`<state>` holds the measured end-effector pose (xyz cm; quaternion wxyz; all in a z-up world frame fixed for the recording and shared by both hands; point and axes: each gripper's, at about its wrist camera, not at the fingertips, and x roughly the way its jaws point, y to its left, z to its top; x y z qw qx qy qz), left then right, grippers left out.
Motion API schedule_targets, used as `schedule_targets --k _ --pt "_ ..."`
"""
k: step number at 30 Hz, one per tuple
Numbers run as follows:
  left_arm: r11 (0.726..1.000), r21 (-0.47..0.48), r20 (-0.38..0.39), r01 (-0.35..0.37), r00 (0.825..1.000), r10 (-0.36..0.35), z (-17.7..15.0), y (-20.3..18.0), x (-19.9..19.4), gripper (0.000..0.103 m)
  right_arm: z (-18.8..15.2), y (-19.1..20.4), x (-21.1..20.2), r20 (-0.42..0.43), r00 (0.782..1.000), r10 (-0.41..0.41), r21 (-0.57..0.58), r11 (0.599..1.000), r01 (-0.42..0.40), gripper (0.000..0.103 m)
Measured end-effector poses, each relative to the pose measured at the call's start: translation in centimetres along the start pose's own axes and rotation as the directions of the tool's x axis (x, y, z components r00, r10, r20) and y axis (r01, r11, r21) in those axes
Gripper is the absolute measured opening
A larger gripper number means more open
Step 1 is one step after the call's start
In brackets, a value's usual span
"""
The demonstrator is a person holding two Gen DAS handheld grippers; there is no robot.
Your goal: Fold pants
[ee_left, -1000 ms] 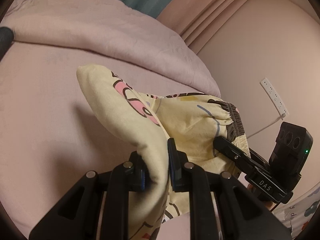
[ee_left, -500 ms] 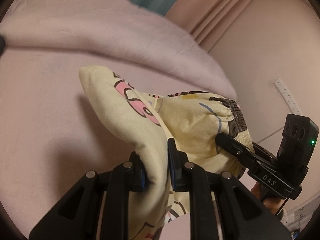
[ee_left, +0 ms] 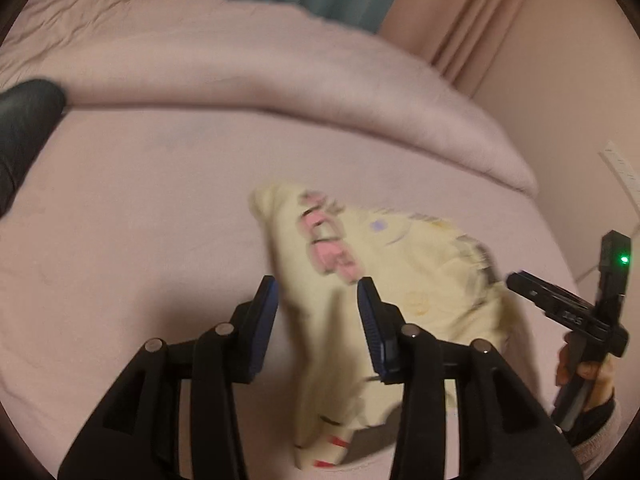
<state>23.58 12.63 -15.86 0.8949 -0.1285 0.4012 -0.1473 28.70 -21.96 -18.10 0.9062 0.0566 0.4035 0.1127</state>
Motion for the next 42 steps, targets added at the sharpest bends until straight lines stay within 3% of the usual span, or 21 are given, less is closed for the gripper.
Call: schedule_targets --k 3,6,8,10,13,14,16,18,19,20,24,28,37,42 --pt "0.997 0.057 -0.018 0.053 0.999 -0.052 -0.7 -2.3 0.4 0.043 -0.1 1.7 -1.6 0.063 0.997 0.052 -0.061 0.997 -0.048 0.056" --pt "0.995 0.080 -0.112 0.059 0.992 -0.050 -2.8 -3.8 3.3 0.043 -1.6 4.5 0.2 0.005 0.996 0.087 -0.164 0.983 -0.085 0.056" --pt "0.996 0.079 -0.187 0.032 0.982 -0.016 -4.3 -3.9 5.7 0.043 -2.8 5.3 2.5 -0.070 0.995 0.072 -0.191 0.978 -0.084 0.056" --pt "0.992 0.129 -0.168 -0.008 0.985 0.030 -4.6 -4.8 5.5 0.043 -3.5 5.4 3.2 -0.075 0.997 0.035 -0.215 0.975 -0.051 0.056" --pt "0.987 0.143 -0.158 -0.072 0.983 0.094 -3.4 -5.7 3.7 0.045 -2.7 6.1 1.1 -0.076 0.997 0.004 -0.221 0.975 -0.021 0.056" --pt "0.983 0.150 -0.126 -0.103 0.984 0.123 -2.8 -5.9 2.3 0.049 -2.3 6.3 -0.1 -0.058 0.998 0.010 -0.216 0.976 -0.022 0.056" --pt "0.977 0.147 -0.068 -0.154 0.984 0.165 -2.0 -6.2 -0.7 0.083 -2.1 7.0 -3.0 -0.012 1.000 -0.003 -0.214 0.977 0.000 0.058" --pt "0.982 0.126 -0.019 -0.142 0.989 0.146 -1.6 -6.5 -3.8 0.097 -1.9 7.9 -5.8 0.033 0.999 -0.014 -0.209 0.978 0.020 0.068" --pt "0.983 0.119 -0.002 -0.142 0.990 0.143 -1.6 -6.7 -5.3 0.103 -2.0 8.2 -7.1 0.052 0.999 -0.015 -0.208 0.978 0.026 0.080" --pt "0.983 0.112 0.009 -0.148 0.989 0.148 -1.4 -6.8 -6.5 0.102 -2.1 8.5 -8.9 0.077 0.997 -0.024 -0.210 0.977 0.040 0.087" --pt "0.982 0.090 0.007 -0.167 0.986 0.167 -2.1 -7.9 -11.0 0.102 -2.1 9.0 -13.0 0.119 0.993 -0.023 -0.190 0.981 0.045 0.088" --pt "0.983 0.074 -0.009 -0.168 0.986 0.169 -3.1 -9.3 -14.1 0.102 -2.4 9.6 -16.1 0.126 0.992 -0.027 -0.174 0.984 0.049 0.099" --pt "0.972 0.065 0.035 -0.225 0.974 0.223 -3.8 -11.6 -17.9 0.103 -2.7 10.7 -21.4 0.173 0.985 -0.028 -0.174 0.983 0.058 0.099" --pt "0.974 0.067 0.019 -0.215 0.977 0.214 -4.0 -12.1 -18.5 0.103 -2.6 11.4 -22.5 0.196 0.980 -0.037 -0.191 0.979 0.075 0.099"
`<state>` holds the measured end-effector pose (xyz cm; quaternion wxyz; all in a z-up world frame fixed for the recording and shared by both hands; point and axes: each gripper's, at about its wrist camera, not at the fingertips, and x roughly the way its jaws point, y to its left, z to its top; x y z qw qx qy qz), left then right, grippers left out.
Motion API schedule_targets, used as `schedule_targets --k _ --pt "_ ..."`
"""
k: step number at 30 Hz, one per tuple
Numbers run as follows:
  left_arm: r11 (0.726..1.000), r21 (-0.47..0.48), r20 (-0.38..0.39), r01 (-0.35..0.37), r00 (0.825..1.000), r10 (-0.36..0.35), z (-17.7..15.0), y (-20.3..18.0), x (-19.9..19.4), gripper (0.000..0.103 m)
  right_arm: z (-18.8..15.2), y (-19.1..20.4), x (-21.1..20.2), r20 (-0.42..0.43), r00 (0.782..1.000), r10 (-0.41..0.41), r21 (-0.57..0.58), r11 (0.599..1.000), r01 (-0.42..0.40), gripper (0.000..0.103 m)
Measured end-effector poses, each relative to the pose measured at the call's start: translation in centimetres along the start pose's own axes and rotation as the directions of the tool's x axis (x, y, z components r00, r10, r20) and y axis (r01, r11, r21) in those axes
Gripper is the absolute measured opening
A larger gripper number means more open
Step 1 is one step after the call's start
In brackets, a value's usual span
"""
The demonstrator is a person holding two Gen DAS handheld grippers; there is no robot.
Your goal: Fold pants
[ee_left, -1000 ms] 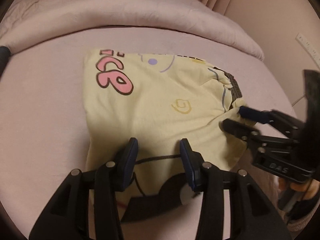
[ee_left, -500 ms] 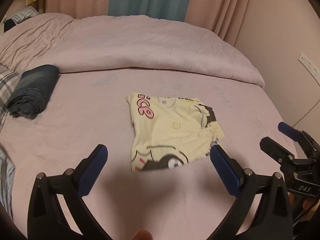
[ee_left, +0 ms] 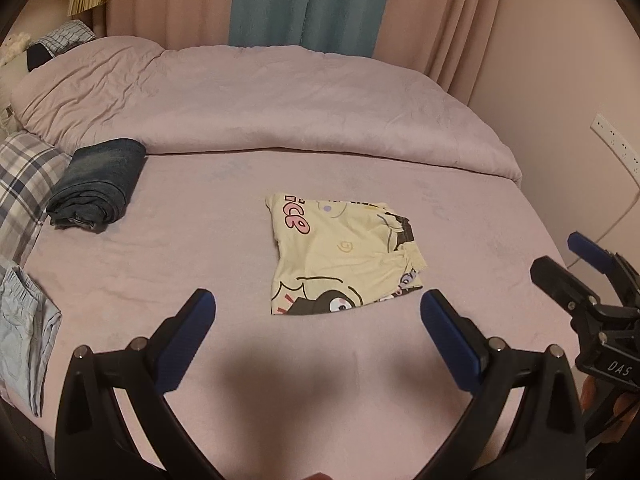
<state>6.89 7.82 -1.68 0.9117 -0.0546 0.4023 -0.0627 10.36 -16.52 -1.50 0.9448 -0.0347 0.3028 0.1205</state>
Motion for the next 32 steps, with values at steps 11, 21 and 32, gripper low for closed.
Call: schedule_targets --k 11,21,32 --pt "0.998 0.035 -0.003 -0.051 0.999 0.052 -0.3 -1.1 -0.6 0.103 0.1 0.3 -0.5 0.003 1.000 0.000 0.004 1.000 0.000 0.099" --pt "0.991 0.073 -0.018 -0.111 0.993 0.113 -0.5 -1.8 -0.4 0.103 0.2 0.4 -0.9 0.004 1.000 -0.007 0.010 1.000 0.007 0.099" --pt "0.990 0.089 -0.023 -0.113 0.993 0.115 -0.7 -2.5 -0.4 0.103 0.0 0.1 -1.1 0.002 1.000 -0.016 0.012 1.000 0.016 0.099"
